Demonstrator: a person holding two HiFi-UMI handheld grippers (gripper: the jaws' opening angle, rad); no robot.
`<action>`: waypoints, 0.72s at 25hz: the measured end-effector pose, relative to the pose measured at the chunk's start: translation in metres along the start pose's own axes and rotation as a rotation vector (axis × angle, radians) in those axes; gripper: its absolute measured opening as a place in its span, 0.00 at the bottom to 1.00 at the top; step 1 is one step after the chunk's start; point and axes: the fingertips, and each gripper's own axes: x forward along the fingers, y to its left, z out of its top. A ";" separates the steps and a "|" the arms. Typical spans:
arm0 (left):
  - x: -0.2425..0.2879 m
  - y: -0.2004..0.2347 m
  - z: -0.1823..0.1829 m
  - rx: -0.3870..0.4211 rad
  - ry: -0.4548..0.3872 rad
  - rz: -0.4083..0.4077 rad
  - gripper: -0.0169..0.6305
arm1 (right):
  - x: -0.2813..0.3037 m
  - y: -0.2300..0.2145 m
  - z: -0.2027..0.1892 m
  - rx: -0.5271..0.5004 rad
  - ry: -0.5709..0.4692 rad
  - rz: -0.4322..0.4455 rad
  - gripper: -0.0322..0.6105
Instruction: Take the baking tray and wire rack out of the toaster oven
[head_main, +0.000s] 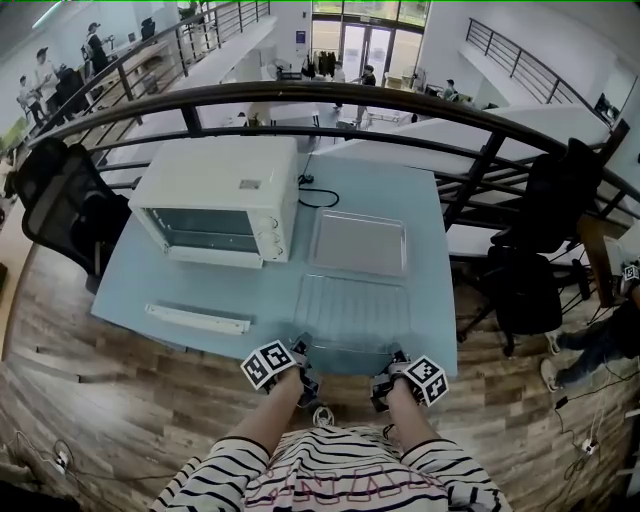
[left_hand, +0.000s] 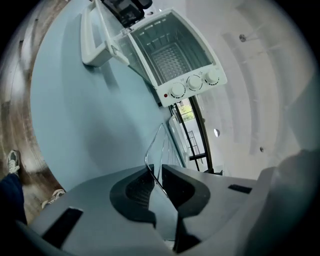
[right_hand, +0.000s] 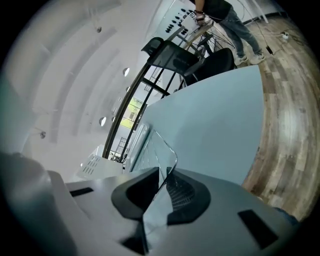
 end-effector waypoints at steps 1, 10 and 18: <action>0.001 -0.001 0.000 0.012 0.011 0.007 0.07 | 0.001 0.001 0.001 -0.032 0.016 -0.005 0.12; 0.004 0.001 -0.003 0.057 0.065 0.063 0.28 | 0.005 -0.001 0.009 -0.271 0.119 -0.105 0.24; 0.005 -0.004 0.002 0.176 0.068 0.107 0.41 | 0.012 -0.006 0.004 -0.385 0.237 -0.170 0.33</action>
